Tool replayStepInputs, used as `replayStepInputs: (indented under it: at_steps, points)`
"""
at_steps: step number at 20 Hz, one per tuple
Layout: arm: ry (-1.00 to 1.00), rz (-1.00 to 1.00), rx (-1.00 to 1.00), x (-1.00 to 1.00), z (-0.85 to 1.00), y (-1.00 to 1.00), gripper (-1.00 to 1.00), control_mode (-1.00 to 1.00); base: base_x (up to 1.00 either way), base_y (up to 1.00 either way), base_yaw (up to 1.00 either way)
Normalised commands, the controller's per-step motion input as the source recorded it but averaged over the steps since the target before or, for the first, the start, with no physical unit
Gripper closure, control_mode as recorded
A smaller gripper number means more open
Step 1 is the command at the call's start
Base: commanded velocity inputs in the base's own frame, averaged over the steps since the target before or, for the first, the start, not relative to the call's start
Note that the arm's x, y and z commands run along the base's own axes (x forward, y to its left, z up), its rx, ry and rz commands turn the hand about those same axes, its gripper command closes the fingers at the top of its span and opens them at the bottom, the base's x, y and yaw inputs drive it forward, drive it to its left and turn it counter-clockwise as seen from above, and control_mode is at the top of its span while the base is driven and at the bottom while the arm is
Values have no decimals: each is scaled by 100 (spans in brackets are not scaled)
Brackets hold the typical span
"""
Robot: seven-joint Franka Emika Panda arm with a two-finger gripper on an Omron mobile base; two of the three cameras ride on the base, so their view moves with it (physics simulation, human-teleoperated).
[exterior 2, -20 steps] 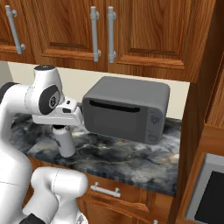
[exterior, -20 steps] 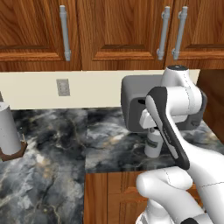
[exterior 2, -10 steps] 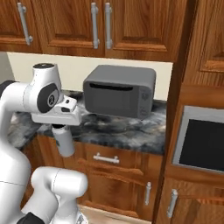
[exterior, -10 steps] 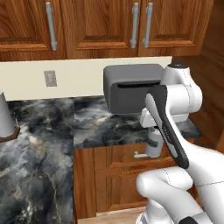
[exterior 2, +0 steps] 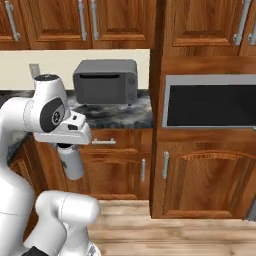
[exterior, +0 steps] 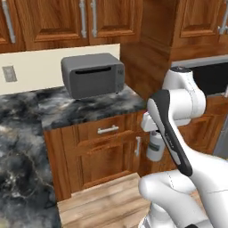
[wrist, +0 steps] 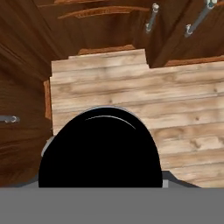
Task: Move the drinks to the dining counter.
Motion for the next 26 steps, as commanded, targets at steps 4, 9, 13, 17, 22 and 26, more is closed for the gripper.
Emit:
replayStepInputs:
  at_steps: [4,9,13,17,22,26]
  points:
    - [0,0,0,0,0,0,100,100,-69,-24,-72]
    - [0,0,0,0,0,0,100,100,-11,-42,-82]
    - [0,0,0,0,0,0,100,100,0,-59,-82]
    - [0,0,0,0,0,0,100,100,1,-64,-78]
    - [0,0,0,0,0,0,100,100,17,-54,-73]
    - [0,0,0,0,0,0,100,100,48,-28,-66]
